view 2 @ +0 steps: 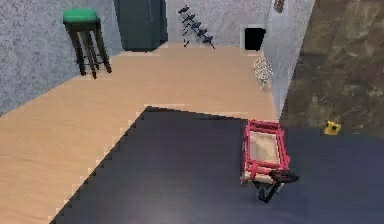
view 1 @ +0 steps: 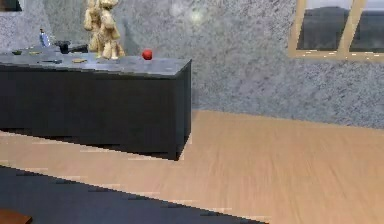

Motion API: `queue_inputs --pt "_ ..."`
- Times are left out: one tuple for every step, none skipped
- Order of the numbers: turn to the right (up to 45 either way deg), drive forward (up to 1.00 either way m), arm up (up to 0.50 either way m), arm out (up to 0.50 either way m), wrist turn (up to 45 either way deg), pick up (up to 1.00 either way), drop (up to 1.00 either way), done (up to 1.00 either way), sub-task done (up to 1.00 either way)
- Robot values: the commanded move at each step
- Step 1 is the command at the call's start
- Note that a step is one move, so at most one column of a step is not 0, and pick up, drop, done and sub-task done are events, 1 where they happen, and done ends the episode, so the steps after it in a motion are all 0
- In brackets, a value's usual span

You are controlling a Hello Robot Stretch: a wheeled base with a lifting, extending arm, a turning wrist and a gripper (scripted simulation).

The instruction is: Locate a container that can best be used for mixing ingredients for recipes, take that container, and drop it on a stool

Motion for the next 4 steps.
queue_inputs --pt "-45.0 0.00 0.00 0.00 0.0 0.00 0.00 0.00 0.00" --pt "-45.0 0.00 0.00 0.00 0.0 0.00 0.00 0.00 0.00" --pt "-45.0 0.00 0.00 0.00 0.0 0.00 0.00 0.00 0.00" --pt "-18.0 0.00 0.00 0.00 0.0 0.00 0.00 0.00 0.00"
